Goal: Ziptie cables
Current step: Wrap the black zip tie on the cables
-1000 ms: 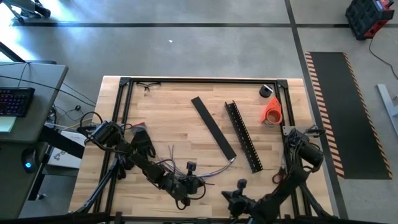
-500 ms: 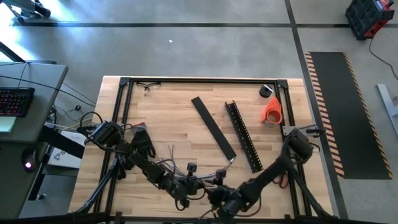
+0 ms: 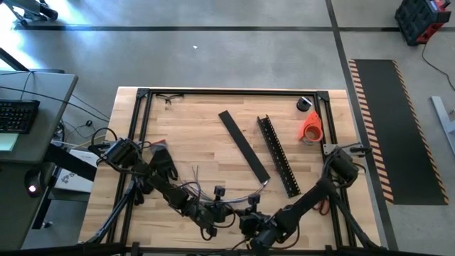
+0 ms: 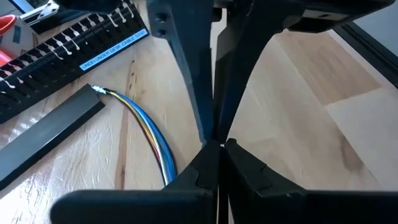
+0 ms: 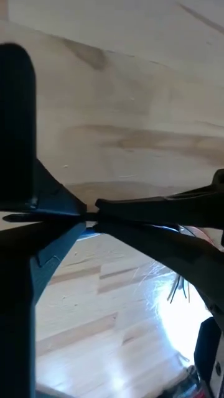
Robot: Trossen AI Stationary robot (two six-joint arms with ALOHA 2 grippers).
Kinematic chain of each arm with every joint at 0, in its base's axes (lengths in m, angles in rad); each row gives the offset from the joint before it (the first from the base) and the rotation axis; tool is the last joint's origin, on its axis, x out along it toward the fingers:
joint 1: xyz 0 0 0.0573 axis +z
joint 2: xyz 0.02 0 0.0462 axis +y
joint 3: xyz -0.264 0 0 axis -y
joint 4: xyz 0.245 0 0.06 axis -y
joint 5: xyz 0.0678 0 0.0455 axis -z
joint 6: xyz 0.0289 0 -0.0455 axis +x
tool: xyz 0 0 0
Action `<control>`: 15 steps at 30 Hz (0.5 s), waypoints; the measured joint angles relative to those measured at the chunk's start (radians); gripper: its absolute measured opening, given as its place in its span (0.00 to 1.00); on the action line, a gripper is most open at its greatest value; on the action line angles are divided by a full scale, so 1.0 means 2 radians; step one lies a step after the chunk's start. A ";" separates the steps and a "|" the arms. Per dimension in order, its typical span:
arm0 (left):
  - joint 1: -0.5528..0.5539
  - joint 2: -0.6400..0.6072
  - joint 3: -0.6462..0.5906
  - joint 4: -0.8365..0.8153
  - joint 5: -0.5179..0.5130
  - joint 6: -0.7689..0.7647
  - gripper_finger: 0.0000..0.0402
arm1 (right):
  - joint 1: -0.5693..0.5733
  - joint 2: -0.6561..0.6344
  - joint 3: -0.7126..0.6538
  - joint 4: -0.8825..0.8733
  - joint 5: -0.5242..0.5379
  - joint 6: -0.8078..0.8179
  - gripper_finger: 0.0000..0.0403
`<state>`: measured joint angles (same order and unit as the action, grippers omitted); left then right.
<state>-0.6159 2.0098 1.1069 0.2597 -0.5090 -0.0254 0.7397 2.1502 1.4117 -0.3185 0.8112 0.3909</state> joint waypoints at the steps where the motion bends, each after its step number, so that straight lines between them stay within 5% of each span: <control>1: 0.000 0.000 0.000 0.000 0.000 0.000 0.00 | 0.002 0.000 0.000 0.000 0.004 0.003 0.01; 15: 0.008 0.000 0.000 -0.023 0.001 0.000 0.00 | 0.073 0.000 0.000 -0.115 0.025 0.206 0.00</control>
<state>-0.6003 2.0098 1.1069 0.2134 -0.5060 -0.0250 0.8849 2.1498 1.4117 -0.5491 0.8613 0.8036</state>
